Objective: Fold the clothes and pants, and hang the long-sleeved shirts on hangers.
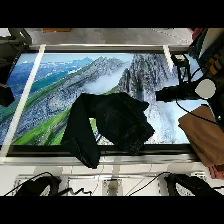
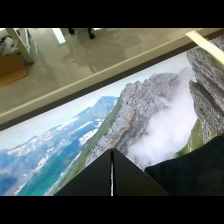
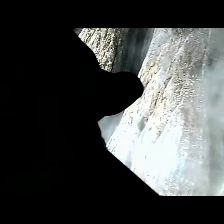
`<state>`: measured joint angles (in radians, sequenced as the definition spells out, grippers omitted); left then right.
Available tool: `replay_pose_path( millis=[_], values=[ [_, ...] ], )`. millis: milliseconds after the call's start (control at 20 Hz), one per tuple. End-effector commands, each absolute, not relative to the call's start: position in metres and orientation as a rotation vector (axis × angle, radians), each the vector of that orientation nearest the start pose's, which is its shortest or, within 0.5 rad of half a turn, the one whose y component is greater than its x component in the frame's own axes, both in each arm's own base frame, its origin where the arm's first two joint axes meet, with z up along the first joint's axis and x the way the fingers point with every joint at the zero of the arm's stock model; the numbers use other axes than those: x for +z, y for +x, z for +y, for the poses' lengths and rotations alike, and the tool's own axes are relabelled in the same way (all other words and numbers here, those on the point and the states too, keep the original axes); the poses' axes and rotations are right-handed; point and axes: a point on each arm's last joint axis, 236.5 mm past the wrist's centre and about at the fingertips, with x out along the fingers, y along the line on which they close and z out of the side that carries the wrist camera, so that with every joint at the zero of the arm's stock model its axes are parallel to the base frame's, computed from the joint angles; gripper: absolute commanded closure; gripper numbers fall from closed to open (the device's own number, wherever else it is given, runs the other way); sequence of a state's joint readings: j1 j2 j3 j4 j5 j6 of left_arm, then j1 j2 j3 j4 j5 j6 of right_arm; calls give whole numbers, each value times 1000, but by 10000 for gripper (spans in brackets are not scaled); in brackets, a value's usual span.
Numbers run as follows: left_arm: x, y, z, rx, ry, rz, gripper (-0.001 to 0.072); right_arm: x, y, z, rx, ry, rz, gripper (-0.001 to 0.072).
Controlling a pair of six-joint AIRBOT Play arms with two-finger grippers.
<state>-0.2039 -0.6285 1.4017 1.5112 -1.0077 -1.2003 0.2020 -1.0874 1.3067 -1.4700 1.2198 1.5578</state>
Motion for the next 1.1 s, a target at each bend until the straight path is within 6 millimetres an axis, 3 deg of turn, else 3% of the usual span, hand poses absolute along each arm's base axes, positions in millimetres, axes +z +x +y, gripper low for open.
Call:
replay_pose_path(
  millis=[0,150,300,500,700,800,900,1050],
  values=[
    [374,282,-83,-342,309,203,687,134,354,129,365,72,1061,675],
    [360,272,-92,-393,290,263,687,136,343,147,431,135,1094,675],
    [334,261,-91,-418,309,382,687,137,333,153,460,152,1123,675],
    [298,243,-80,-417,352,551,686,141,337,153,460,146,1093,675],
    [276,228,-69,-405,372,675,686,152,346,152,453,155,1026,676],
    [267,220,-67,-396,334,727,687,167,342,142,427,120,972,676],
    [247,212,-66,-373,270,781,687,183,330,117,360,48,914,675],
    [190,201,-63,-340,189,843,688,186,295,94,324,24,880,676]
  ],
)
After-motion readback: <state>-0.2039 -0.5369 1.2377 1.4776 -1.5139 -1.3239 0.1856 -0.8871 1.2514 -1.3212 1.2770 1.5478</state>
